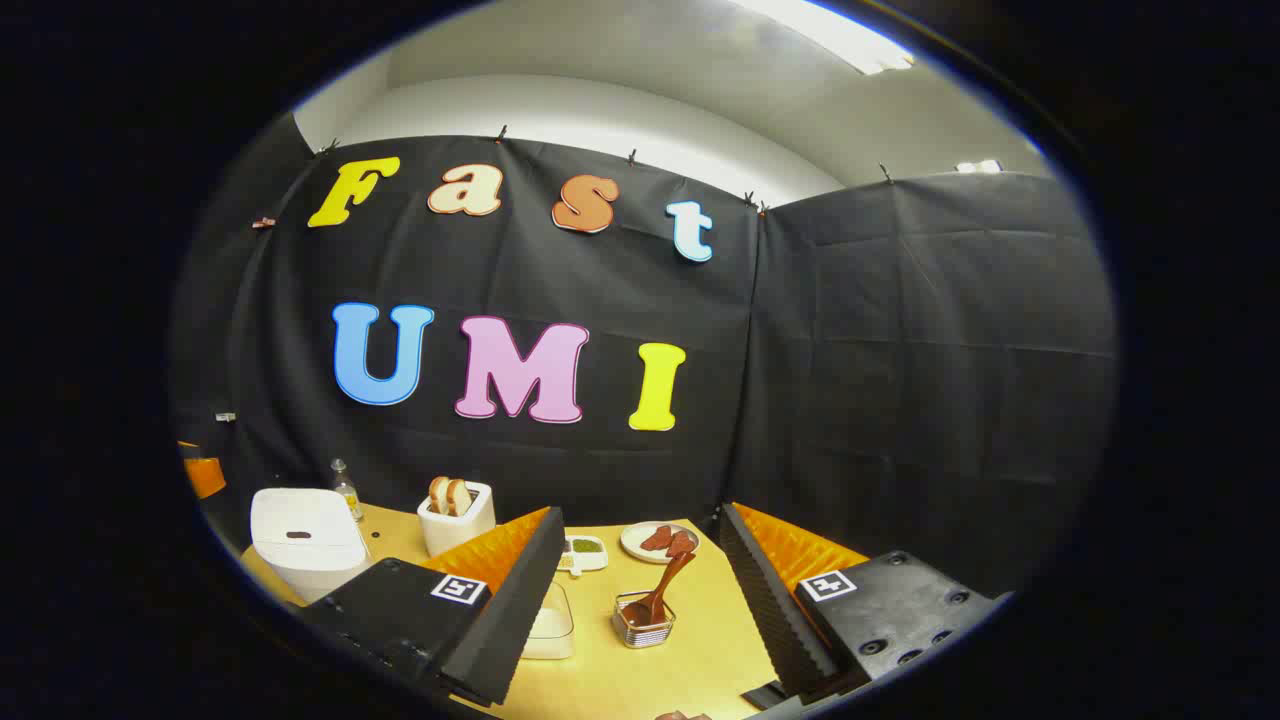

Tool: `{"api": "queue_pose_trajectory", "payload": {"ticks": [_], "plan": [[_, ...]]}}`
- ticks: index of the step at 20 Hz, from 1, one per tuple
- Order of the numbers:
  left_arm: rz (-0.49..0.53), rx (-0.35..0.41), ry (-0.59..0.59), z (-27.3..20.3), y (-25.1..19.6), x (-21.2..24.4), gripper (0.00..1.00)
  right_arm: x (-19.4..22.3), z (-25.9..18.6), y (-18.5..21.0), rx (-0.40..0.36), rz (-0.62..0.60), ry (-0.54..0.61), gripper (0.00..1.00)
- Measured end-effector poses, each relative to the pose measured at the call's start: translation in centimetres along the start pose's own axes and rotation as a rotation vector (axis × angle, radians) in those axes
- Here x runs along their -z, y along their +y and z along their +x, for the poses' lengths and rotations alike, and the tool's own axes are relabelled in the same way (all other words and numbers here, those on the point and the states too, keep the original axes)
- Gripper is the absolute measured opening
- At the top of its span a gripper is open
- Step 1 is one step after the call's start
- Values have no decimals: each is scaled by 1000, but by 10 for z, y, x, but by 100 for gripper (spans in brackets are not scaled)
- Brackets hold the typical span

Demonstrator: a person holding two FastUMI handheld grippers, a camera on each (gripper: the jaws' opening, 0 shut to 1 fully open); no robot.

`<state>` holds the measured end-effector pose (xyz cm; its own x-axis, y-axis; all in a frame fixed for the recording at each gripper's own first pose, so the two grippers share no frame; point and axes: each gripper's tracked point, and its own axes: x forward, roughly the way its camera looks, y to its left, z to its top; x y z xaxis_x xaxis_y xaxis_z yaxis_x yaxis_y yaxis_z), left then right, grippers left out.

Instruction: Close the left gripper, press the button to open the rice cooker; take a wooden spoon from the chopstick holder with the right hand, scoop a spoonful of rice and pour it into the rice cooker, then put the wooden spoon back into the chopstick holder.

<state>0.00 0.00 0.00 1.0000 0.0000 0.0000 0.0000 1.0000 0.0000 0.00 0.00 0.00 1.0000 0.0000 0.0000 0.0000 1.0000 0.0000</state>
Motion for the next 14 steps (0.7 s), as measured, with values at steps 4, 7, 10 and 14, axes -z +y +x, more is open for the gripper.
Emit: {"api": "queue_pose_trajectory", "payload": {"ticks": [4, 7, 10, 14], "plan": [[8, -27, -13, 0, 3, -5, 96, 3, -4, -2, -16, 10, 11, 98], [30, -30, -35, -1, 4, -11, 96, 1, -7, -4, -18, 25, 6, 99], [57, -74, -46, 1, 14, -19, 96, -1, -5, -5, -27, 27, -6, 98], [64, -109, -50, 1, 19, -21, 95, 2, 5, 1, -51, 46, -5, 98]]}}
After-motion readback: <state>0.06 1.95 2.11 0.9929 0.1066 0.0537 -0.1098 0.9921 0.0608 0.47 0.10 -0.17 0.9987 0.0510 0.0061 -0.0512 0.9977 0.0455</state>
